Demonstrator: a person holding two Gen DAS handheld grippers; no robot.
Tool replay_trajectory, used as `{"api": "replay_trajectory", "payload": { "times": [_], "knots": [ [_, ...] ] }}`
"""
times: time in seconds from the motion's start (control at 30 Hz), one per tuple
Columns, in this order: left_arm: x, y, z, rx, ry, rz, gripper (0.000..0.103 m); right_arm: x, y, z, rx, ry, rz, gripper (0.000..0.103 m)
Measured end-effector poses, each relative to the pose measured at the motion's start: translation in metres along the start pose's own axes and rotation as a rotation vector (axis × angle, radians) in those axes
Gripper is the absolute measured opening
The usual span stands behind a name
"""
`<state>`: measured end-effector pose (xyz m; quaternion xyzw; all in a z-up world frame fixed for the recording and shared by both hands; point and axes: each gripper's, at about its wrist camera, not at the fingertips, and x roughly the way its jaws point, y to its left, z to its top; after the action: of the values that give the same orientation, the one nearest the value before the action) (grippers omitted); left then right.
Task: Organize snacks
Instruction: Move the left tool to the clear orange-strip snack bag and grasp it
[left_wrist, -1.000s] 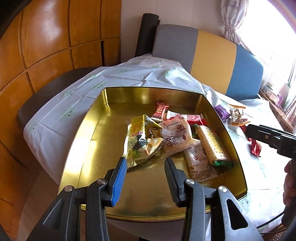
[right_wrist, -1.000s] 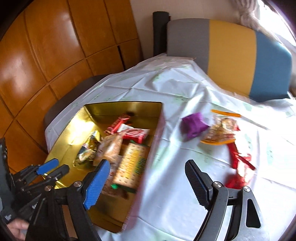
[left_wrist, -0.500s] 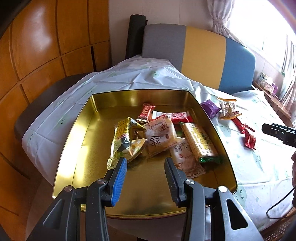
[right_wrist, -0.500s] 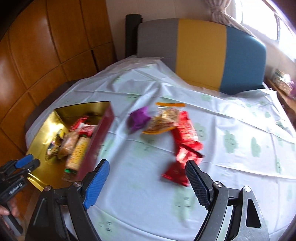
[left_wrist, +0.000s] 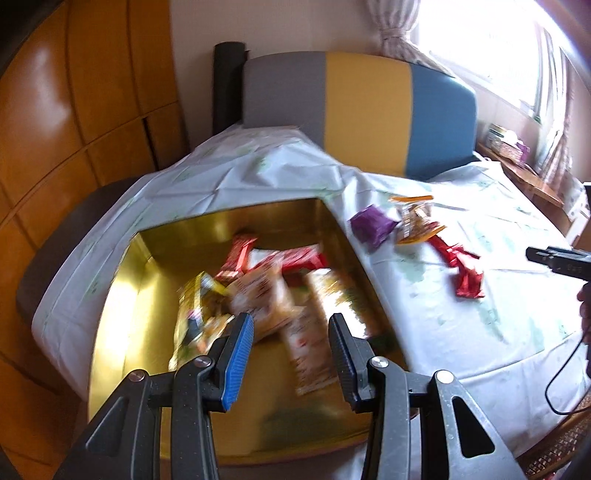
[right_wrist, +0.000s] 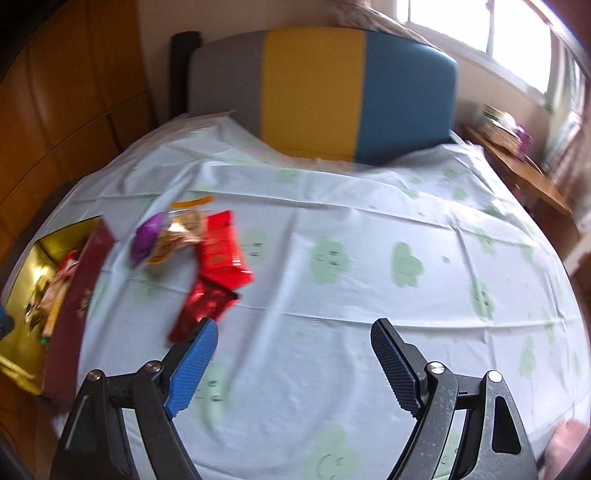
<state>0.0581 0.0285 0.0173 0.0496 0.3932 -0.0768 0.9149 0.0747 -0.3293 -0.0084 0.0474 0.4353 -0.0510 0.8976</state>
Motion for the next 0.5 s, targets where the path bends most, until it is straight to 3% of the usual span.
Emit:
{"api": "replay_trajectory", "payload": {
  "times": [0.17, 0.4, 0.5],
  "knots": [
    [0.008, -0.023, 0.027, 0.021, 0.016, -0.078, 0.043, 0.011, -0.021, 0.0, 0.1, 0.053, -0.034, 0.085],
    [0.032, -0.066, 0.059, 0.057, 0.067, -0.189, 0.043, 0.01, -0.021, -0.001, 0.132, 0.074, 0.024, 0.086],
    [0.047, -0.085, 0.073, 0.076, 0.078, -0.216, 0.053, 0.008, -0.019, 0.0, 0.141, 0.07, 0.039, 0.088]
  ]
}}
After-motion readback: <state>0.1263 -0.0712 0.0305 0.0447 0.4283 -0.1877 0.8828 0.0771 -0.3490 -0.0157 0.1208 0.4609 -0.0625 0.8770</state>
